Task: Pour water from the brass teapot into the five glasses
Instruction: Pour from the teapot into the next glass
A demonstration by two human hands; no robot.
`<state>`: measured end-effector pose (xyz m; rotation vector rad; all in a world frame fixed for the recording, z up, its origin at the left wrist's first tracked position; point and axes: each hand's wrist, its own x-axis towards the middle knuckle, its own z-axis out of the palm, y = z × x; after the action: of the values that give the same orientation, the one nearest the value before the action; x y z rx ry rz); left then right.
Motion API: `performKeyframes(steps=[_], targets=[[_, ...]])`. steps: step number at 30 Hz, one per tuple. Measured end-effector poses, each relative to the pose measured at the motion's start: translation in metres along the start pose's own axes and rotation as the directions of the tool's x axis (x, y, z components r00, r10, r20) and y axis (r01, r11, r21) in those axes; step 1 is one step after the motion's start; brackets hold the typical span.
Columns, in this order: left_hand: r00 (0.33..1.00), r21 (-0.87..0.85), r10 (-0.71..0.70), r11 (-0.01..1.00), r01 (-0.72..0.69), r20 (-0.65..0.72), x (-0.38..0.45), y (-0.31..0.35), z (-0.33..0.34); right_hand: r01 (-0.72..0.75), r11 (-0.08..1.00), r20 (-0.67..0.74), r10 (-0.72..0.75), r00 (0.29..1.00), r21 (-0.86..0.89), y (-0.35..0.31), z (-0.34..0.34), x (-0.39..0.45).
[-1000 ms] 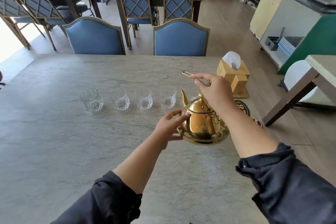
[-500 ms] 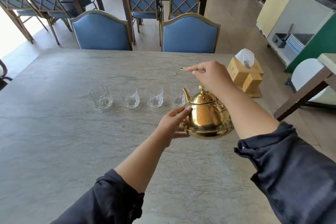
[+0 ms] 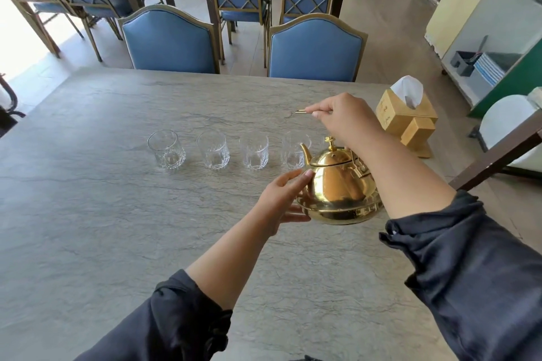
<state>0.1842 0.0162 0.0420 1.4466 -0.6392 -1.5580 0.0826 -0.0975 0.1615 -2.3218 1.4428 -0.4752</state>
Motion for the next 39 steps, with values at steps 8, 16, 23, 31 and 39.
performKeyframes(steps=[8, 16, 23, 31, 39], targets=[[1.0, -0.01, -0.01, 1.0, 0.01, 0.016, -0.003, 0.0, 0.005, -0.013, 1.0, 0.0, 0.013, 1.0, -0.024, 0.0, 0.001, 0.001], [1.0, -0.006, -0.011, 1.0, 0.011, -0.004, -0.005, -0.002, 0.006, -0.001, 1.0, -0.002, 0.001, 1.0, -0.003, 0.001, 0.001, -0.002], [1.0, -0.02, -0.014, 1.0, 0.014, -0.012, -0.006, -0.001, 0.01, -0.003, 1.0, -0.003, 0.003, 1.0, -0.011, 0.001, -0.001, -0.003], [1.0, -0.025, -0.017, 1.0, 0.017, -0.008, -0.007, -0.001, 0.011, -0.003, 1.0, -0.006, 0.003, 1.0, -0.022, 0.0, -0.001, -0.002], [1.0, -0.033, -0.014, 0.999, 0.013, -0.005, -0.008, -0.002, 0.011, -0.006, 0.999, 0.011, 0.007, 1.0, -0.039, -0.003, -0.004, -0.001]])
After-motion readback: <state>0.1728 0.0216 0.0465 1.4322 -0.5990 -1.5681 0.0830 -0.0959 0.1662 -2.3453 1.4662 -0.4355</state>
